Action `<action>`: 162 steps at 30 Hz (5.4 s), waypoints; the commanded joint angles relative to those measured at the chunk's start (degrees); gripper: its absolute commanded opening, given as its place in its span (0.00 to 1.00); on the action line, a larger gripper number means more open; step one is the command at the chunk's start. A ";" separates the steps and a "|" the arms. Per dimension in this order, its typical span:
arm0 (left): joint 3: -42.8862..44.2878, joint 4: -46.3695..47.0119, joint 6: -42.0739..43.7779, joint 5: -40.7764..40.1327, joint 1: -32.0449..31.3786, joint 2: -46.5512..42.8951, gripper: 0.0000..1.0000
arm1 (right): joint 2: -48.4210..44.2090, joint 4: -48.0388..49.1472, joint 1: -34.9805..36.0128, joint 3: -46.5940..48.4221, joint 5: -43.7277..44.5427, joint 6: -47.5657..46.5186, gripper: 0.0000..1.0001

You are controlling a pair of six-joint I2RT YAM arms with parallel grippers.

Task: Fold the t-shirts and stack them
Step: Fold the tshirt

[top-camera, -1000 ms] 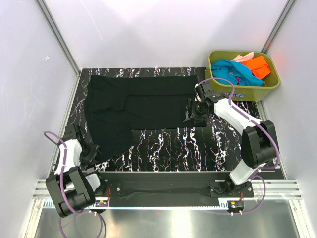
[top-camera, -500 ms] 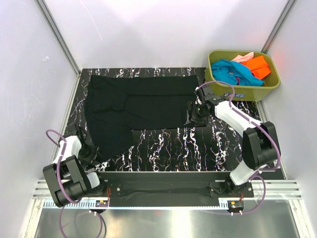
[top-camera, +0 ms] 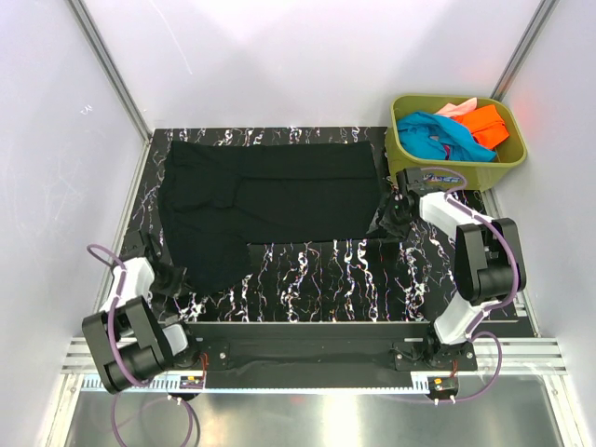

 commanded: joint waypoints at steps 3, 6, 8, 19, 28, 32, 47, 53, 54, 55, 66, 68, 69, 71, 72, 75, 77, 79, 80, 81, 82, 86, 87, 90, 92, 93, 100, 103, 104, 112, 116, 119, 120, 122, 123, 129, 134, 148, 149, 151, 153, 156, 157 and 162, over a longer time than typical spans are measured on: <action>1.75 0.52 3.49 -1.59 -0.25 -7.57 0.00 | -0.79 8.12 -1.65 -1.68 2.52 11.39 0.67; 3.07 -1.23 3.75 -2.56 -0.26 -11.87 0.00 | -0.88 10.49 -2.26 -3.17 4.37 15.33 0.67; 4.47 -2.12 4.28 -3.61 -0.26 -13.03 0.00 | -1.05 11.20 -2.88 -4.58 6.21 17.89 0.67; 5.27 -1.33 4.19 -1.86 -0.61 -14.44 0.00 | 1.57 13.93 -4.81 -6.09 7.46 21.77 0.57; 8.79 -5.64 5.33 -5.64 -1.75 -17.16 0.00 | 0.18 11.92 -4.73 -8.19 5.34 23.88 0.47; 6.77 -4.94 4.81 -4.94 -1.92 -18.40 0.00 | 0.09 11.64 -4.73 -8.45 5.52 22.56 0.41; 22.84 -16.36 5.60 -15.75 -7.55 -20.68 0.00 | -2.89 3.12 -4.02 -7.22 1.74 12.37 0.01; 26.27 -8.47 7.18 -9.25 -8.43 -14.72 0.00 | -0.63 0.49 -3.76 -1.17 1.82 6.57 0.01; 26.89 -7.32 7.44 -8.98 -8.78 -13.75 0.00 | 0.00 0.13 -3.76 1.10 2.00 5.87 0.01; 27.67 -6.26 7.62 -8.89 -9.56 -11.65 0.00 | 0.61 -0.13 -3.76 2.26 2.17 4.73 0.01; 48.31 4.29 8.32 -10.47 -17.57 11.02 0.00 | 10.80 -8.20 -3.76 22.90 5.51 -1.43 0.02; 51.14 5.43 8.32 -10.21 -17.57 13.85 0.00 | 13.00 -9.01 -3.76 25.29 5.78 -2.66 0.02; 52.37 5.96 8.32 -10.03 -17.57 16.47 0.00 | 13.62 -9.62 -3.76 27.30 6.04 -2.93 0.02; 56.67 6.40 8.58 -9.59 -17.66 19.12 0.00 | 15.63 -9.98 -3.67 29.42 5.95 -3.80 0.04; 58.17 6.58 8.85 -9.51 -17.66 21.66 0.00 | 16.26 -10.59 -3.67 31.60 5.95 -4.24 0.04; 62.57 7.45 9.29 -8.81 -17.66 25.54 0.00 | 18.19 -12.00 -3.32 34.70 6.39 -5.39 0.04; 64.50 8.25 9.29 -8.45 -17.57 27.47 0.00 | 18.11 -11.30 -3.06 33.83 6.04 -4.95 0.04; 65.30 9.12 9.73 -8.36 -17.66 28.44 0.00 | 17.32 -10.25 -2.79 32.16 5.78 -3.46 0.04; 65.82 9.30 10.34 -8.71 -17.57 29.23 0.00 | 16.19 -8.50 -2.18 29.89 5.95 -3.02 0.04; 65.91 9.74 10.60 -8.89 -17.74 29.59 0.00 | 15.65 -7.61 -1.92 28.82 6.04 -1.97 0.04; 65.92 10.79 10.69 -8.72 -17.66 29.94 0.00 | 15.12 -6.65 -1.65 27.68 6.22 -1.44 0.04; 68.46 11.41 12.80 -8.36 -17.57 32.92 0.00 | 11.52 -0.42 -0.16 21.37 5.87 1.11 0.04; 68.55 11.67 12.98 -8.36 -17.40 33.10 0.00 | 10.73 0.65 -0.16 20.21 5.60 2.94 0.03; 67.94 14.22 13.24 -6.80 -16.08 33.63 0.00 | 7.74 4.96 0.02 16.25 7.09 5.85 0.02; 67.85 16.24 13.33 -5.82 -15.55 34.42 0.00 | 6.33 6.89 0.02 15.46 8.93 6.91 0.02; 67.85 16.77 13.42 -4.86 -15.03 34.77 0.00 | 6.33 7.25 -0.07 15.72 9.55 7.00 0.02; 68.38 17.65 13.33 -2.74 -14.58 38.20 0.00 | 12.82 7.25 -0.59 18.97 6.75 6.92 0.01; 67.15 18.35 13.68 -2.56 -14.06 38.47 0.00 | 15.46 7.95 -0.42 20.55 6.74 3.58 0.01; 67.32 18.44 14.12 -1.87 -13.88 39.08 0.00 | 16.08 6.74 -0.42 21.94 7.09 2.88 0.01; 72.15 21.43 14.13 3.24 -13.17 44.87 0.00 | 17.93 4.70 -0.42 25.47 7.36 3.84 0.02; 76.27 22.40 11.93 3.94 -13.18 47.77 0.00 | 18.46 4.44 -0.42 26.44 7.71 4.19 0.02; 80.50 22.22 11.05 3.86 -13.26 49.80 0.00 | 18.63 4.79 -0.42 27.05 8.06 4.19 0.02; 81.03 23.01 10.70 3.85 -13.26 50.24 0.00 | 18.63 4.96 -0.42 27.14 8.24 4.28 0.02; 82.61 23.80 9.82 3.85 -13.26 51.30 0.00 | 19.16 4.88 -0.51 27.67 9.03 4.28 0.02; 83.31 23.72 9.64 3.59 -13.35 51.82 0.00 | 19.16 4.70 -0.51 27.93 9.29 4.45 0.02; 84.90 24.33 8.41 2.45 -13.00 54.55 0.00 | 19.34 5.14 -0.59 28.81 12.19 6.65 0.03; 86.57 25.91 7.36 3.24 -13.00 58.50 0.00 | 19.95 5.58 -0.68 29.69 12.81 7.27 0.03; 94.39 31.28 4.81 5.35 -13.97 68.26 0.00 | 20.57 5.40 -0.68 29.52 13.42 7.88 0.04; 95.26 31.10 4.55 5.52 -13.97 68.70 0.00 | 20.57 5.32 -0.68 29.52 13.34 7.80 0.04; 95.53 30.84 4.02 5.70 -14.14 69.58 0.00 | 20.74 5.32 -0.68 29.52 13.34 7.79 0.04; 95.53 30.66 3.93 5.79 -14.23 70.11 0.00 | 20.74 5.32 -0.68 29.43 13.08 7.88 0.04; 97.02 30.05 4.28 5.96 -14.41 70.63 0.00 | 20.83 5.40 -0.68 29.34 12.72 7.97 0.04; 97.64 29.61 4.54 5.79 -14.41 70.98 0.00 | 20.83 5.40 -0.68 29.34 12.63 8.06 0.04; 98.26 29.17 5.24 5.70 -14.84 70.81 0.00 | 21.01 5.49 -0.68 29.43 12.19 8.15 0.04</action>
